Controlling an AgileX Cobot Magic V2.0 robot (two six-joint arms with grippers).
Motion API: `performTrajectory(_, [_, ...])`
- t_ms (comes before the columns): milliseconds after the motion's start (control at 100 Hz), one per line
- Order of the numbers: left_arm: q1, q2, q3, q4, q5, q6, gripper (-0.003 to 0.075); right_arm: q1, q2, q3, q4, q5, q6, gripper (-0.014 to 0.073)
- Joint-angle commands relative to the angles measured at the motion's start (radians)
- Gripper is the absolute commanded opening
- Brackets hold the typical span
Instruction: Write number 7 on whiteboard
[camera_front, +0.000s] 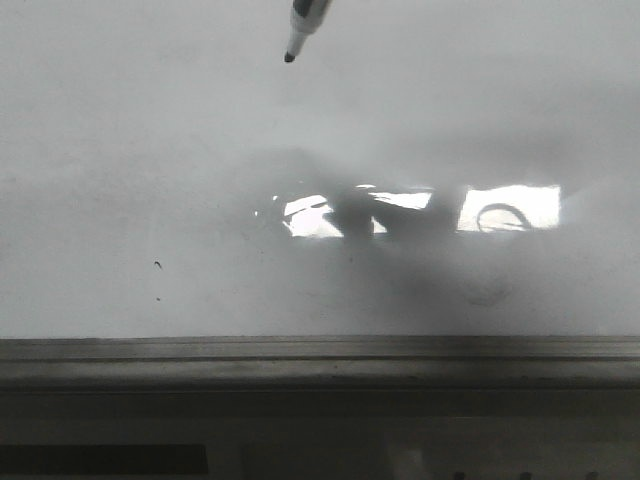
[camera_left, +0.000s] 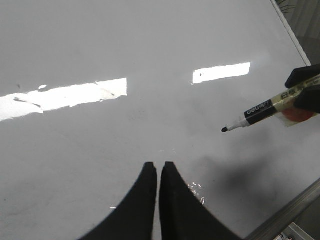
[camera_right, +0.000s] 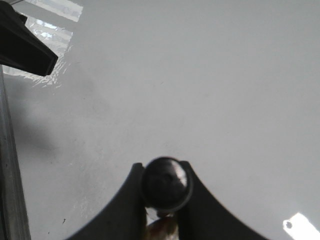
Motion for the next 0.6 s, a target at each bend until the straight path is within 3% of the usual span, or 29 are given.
performTrajectory(0, [0.002, 0.005, -0.026, -0.028, 0.011, -0.009, -0.0020, -0.014, 0.014, -0.035, 0.009, -0.113, -0.005, -0.0044])
performTrajectory(180, [0.002, 0.005, -0.026, -0.028, 0.011, -0.009, -0.0020, -0.047, 0.041, -0.035, 0.024, -0.194, -0.005, -0.0044])
performTrajectory(590, [0.002, 0.005, -0.026, -0.028, 0.011, -0.009, -0.0020, -0.073, 0.092, -0.035, 0.028, -0.158, -0.005, -0.0044])
